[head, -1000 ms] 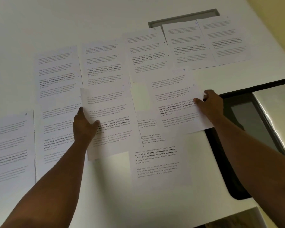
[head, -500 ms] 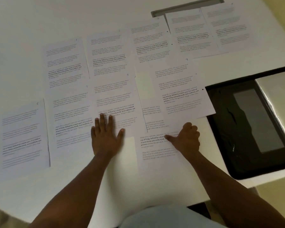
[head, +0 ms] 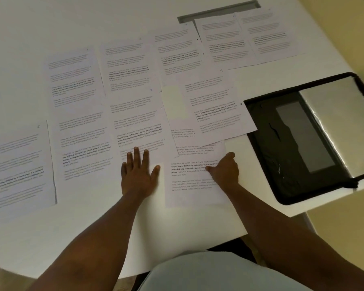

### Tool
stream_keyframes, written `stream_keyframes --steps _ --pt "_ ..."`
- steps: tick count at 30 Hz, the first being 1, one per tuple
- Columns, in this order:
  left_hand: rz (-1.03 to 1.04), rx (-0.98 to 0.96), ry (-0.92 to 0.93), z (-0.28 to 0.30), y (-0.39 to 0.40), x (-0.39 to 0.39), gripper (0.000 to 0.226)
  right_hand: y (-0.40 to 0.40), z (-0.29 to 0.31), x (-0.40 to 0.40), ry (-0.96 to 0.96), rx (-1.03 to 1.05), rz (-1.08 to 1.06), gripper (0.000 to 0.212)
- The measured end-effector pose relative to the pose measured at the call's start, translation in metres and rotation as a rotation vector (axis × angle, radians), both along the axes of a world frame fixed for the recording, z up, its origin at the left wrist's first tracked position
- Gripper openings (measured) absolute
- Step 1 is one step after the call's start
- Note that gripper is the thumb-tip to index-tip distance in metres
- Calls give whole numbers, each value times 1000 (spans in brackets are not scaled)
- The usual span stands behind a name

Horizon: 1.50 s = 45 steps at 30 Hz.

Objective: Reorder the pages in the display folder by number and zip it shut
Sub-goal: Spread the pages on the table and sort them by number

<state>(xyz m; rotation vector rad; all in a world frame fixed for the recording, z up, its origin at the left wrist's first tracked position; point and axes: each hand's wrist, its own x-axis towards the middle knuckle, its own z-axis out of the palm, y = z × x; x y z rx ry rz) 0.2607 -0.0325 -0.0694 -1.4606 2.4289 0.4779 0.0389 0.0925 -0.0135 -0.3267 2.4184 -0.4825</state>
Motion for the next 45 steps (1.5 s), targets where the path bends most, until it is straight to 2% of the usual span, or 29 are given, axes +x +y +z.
stream_keyframes --steps 4,10,12,14,20,23,24,27,31,34,39,45 --pt "5 22 23 4 -1 -1 73 12 14 -9 -58 -28 74 33" --pt "19 6 58 11 -4 -3 71 34 62 -39 -327 -103 -24 8" --pt "23 6 54 12 -8 -7 70 41 85 -53 -224 -3 92 12" --pt "24 14 48 13 -12 -10 70 52 109 -66 -21 111 211 19" --pt "4 -44 62 22 -14 -15 62 86 198 -88 292 235 335 27" --pt "1 -87 64 25 -12 -17 60 101 238 -94 375 203 296 24" --pt "8 -103 72 27 -11 -18 61 105 248 -96 392 174 279 30" --pt "15 -131 115 28 -9 -28 66 110 266 -104 426 -22 171 35" --pt "-150 -125 117 29 -6 -56 74 101 247 -131 354 -432 3 24" --pt "-296 -112 96 32 -3 -90 75 84 213 -161 209 -598 -81 13" --pt "-380 -74 66 30 1 -149 71 48 154 -212 106 -636 -125 20" --pt "-304 -82 -14 21 12 -173 69 0 102 -261 20 -510 4 25"
